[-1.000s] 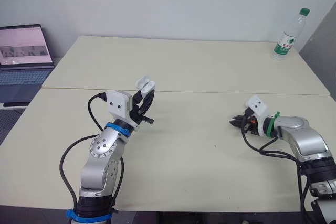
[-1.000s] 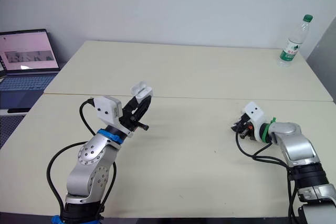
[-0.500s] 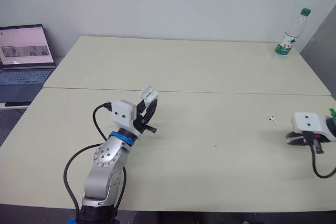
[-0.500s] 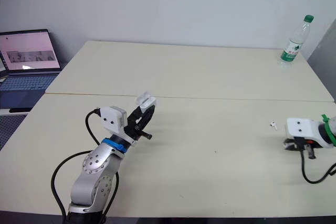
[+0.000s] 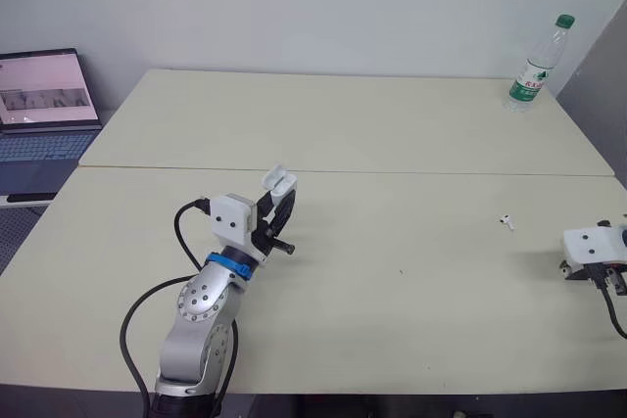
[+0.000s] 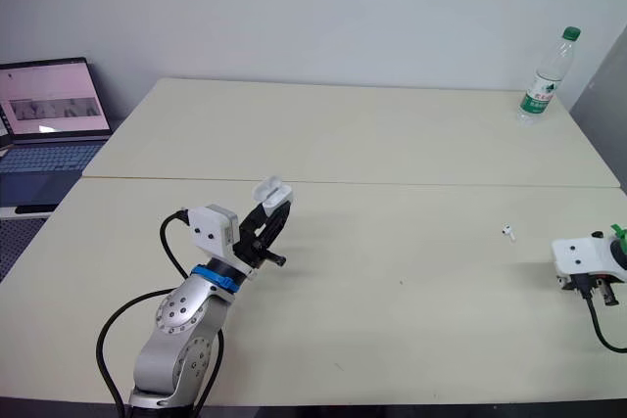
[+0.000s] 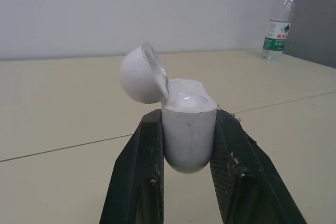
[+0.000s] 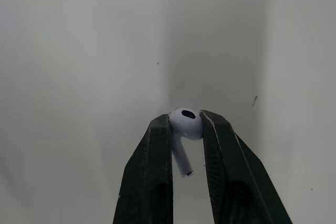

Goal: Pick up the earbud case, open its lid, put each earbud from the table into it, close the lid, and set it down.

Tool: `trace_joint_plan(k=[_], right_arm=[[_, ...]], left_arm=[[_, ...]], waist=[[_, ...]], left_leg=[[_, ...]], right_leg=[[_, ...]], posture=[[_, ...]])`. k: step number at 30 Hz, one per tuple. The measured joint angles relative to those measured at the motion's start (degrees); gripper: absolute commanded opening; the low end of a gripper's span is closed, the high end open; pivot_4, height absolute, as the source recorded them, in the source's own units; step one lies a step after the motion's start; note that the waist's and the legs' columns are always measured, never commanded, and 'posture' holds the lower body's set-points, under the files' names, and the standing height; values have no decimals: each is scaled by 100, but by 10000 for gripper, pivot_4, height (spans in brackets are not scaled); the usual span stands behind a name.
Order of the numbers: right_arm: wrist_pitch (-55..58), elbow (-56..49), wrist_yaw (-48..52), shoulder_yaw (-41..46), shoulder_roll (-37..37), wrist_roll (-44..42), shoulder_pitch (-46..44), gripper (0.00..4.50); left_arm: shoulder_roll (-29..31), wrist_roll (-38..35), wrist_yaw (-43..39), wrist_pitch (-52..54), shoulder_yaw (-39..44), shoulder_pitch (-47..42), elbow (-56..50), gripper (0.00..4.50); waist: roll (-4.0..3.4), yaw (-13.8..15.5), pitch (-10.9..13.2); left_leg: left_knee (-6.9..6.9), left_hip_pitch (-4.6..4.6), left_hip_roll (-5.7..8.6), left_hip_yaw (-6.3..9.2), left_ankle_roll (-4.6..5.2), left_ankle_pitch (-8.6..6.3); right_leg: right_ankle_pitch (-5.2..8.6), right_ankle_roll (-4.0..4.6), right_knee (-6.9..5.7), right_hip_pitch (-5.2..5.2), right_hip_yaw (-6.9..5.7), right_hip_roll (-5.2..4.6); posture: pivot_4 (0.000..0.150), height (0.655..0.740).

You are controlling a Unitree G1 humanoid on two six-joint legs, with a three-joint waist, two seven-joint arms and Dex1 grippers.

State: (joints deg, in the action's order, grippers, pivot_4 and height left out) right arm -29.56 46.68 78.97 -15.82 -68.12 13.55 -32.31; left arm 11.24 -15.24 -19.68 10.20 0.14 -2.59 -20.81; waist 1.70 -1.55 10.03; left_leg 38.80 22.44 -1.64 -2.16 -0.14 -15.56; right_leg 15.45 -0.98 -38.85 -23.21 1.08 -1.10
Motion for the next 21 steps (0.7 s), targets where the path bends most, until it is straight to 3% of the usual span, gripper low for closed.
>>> trace_joint_plan(k=[4,7,21], right_arm=[[15,63,-69,9,70,-3,-1,4192],[18,77,-95,20,71,-5,0,14063],[-109,99,-182,66,63,87,53,14063]], left_arm=[[-1,-3,1,25,-71,-46,-7,7933],[5,-13,-1,48,-86,-47,-7,7933],[29,-51,-32,59,-75,-110,-7,7933]], waist=[[0,-1,0],[0,-1,0],[1,7,-1]], left_leg=[[1,-6,-1,1,0,0],[1,-6,-1,1,0,0],[3,-8,1,4,0,0]], right_leg=[[0,0,-2,6,0,0],[0,0,-2,7,-1,0],[0,0,-1,13,-4,-1]], posture=[[1500,7400],[1500,7400],[1500,7400]])
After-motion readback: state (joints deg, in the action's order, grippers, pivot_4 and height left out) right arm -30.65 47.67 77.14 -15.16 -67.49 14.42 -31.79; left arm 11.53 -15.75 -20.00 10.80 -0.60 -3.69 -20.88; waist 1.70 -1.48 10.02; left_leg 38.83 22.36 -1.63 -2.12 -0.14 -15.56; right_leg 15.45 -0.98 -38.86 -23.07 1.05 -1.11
